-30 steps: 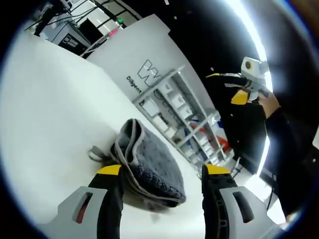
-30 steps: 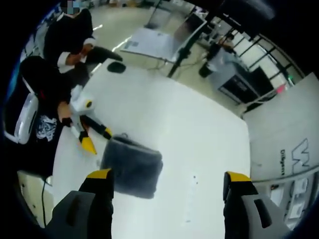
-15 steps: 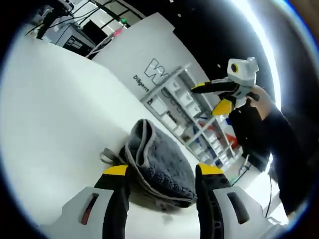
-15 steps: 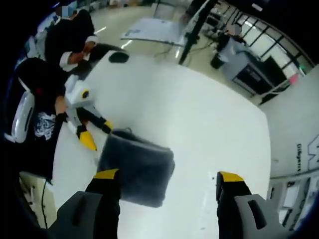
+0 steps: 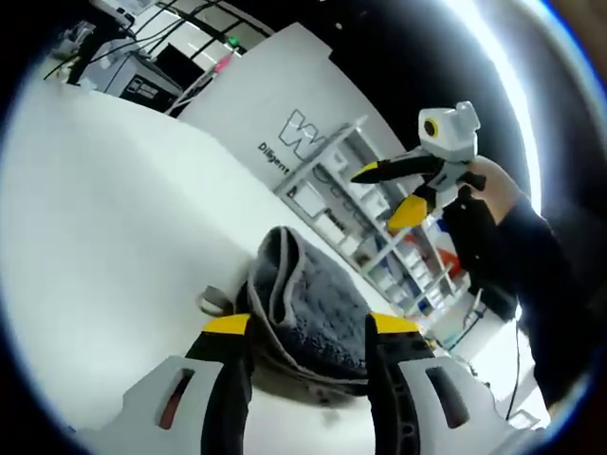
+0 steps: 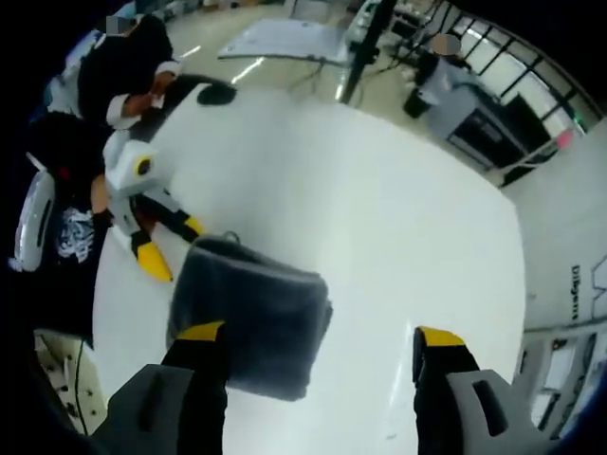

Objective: Open the folded towel by lifting each exposed corner and separating the folded layers until the towel lies flat within the target outline without major curled edges

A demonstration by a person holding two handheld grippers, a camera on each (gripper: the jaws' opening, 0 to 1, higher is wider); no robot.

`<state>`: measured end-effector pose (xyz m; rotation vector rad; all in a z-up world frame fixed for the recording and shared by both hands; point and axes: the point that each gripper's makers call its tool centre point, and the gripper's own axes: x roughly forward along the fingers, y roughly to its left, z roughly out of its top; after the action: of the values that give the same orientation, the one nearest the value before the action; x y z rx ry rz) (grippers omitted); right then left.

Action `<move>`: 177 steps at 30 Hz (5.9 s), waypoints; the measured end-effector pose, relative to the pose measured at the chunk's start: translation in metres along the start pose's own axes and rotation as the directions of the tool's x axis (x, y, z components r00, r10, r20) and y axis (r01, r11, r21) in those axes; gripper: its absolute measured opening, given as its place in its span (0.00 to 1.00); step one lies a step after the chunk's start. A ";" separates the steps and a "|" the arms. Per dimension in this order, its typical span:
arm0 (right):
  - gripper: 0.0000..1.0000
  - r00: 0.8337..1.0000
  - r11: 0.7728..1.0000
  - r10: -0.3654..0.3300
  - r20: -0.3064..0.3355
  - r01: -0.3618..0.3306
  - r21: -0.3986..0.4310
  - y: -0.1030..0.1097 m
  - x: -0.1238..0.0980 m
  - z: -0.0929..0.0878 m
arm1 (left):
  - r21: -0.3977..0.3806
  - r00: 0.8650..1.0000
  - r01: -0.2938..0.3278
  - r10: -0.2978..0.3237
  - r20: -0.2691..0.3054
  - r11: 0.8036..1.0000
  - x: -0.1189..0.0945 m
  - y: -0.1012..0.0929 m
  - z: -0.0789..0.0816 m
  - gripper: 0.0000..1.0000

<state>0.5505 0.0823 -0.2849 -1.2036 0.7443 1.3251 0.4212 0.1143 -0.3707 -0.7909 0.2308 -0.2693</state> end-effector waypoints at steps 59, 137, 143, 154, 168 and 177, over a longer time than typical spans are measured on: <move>0.64 0.994 0.994 0.106 -0.017 -0.106 0.004 0.002 0.057 -0.008 | 0.153 0.994 -0.111 0.112 0.004 0.982 0.013 0.015 -0.004 0.33; 0.08 0.969 0.969 0.246 -0.015 -0.247 -0.031 0.025 0.064 -0.014 | 0.151 0.997 0.045 -0.054 0.060 0.988 0.016 -0.024 0.004 0.06; 0.08 0.973 0.973 0.229 0.015 -0.229 -0.016 0.030 0.057 -0.011 | 0.137 0.991 0.086 -0.098 0.090 0.987 0.013 -0.035 0.015 0.06; 0.09 0.979 0.980 0.199 0.049 -0.198 -0.026 0.024 0.041 -0.008 | 0.119 0.979 0.162 -0.175 0.108 0.980 0.013 -0.061 0.023 0.06; 0.09 0.986 0.988 0.151 0.069 -0.149 -0.038 0.021 0.025 -0.013 | 0.142 0.965 0.219 -0.236 0.112 0.965 0.017 -0.094 0.021 0.07; 0.09 0.988 0.992 0.124 0.092 -0.122 -0.030 0.028 0.013 -0.027 | 0.190 0.958 0.251 -0.271 0.091 0.949 0.024 -0.116 0.013 0.07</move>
<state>0.5316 0.0569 -0.3107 -1.1206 0.7465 1.4859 0.4303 0.0378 -0.2802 -0.6570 -0.0104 -0.4862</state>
